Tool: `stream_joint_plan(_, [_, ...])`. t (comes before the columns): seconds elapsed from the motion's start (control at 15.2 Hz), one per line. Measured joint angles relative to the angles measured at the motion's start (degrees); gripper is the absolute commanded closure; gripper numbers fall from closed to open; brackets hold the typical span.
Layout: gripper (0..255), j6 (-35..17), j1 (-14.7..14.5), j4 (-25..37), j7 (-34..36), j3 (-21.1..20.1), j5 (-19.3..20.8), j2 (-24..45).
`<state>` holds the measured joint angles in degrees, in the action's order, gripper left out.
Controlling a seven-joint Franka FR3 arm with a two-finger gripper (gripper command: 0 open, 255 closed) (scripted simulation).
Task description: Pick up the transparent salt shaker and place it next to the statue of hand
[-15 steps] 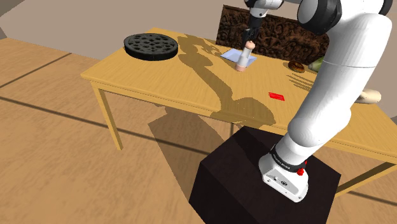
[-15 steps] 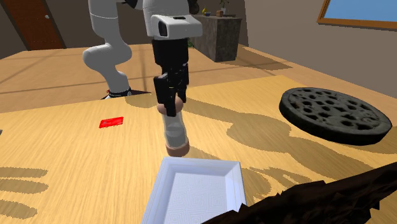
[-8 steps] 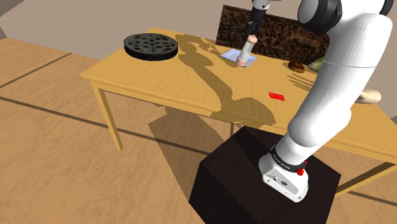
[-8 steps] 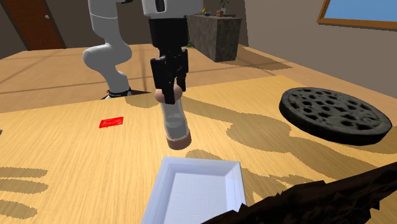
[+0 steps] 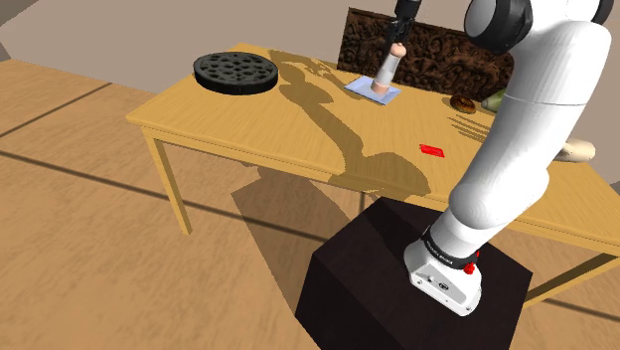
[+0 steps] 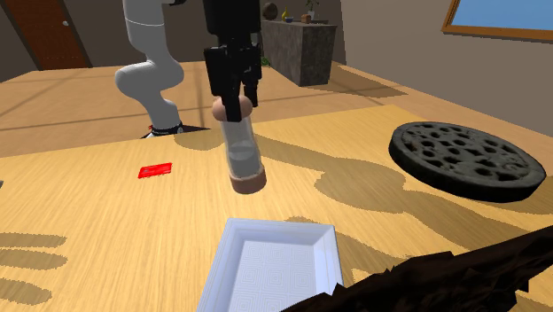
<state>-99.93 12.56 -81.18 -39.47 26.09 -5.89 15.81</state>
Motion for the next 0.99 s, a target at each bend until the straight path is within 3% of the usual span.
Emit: stream_joint_plan(0.99, [255, 14.12, 2.87, 18.46, -0.73, 0.23, -2.14, 4.60])
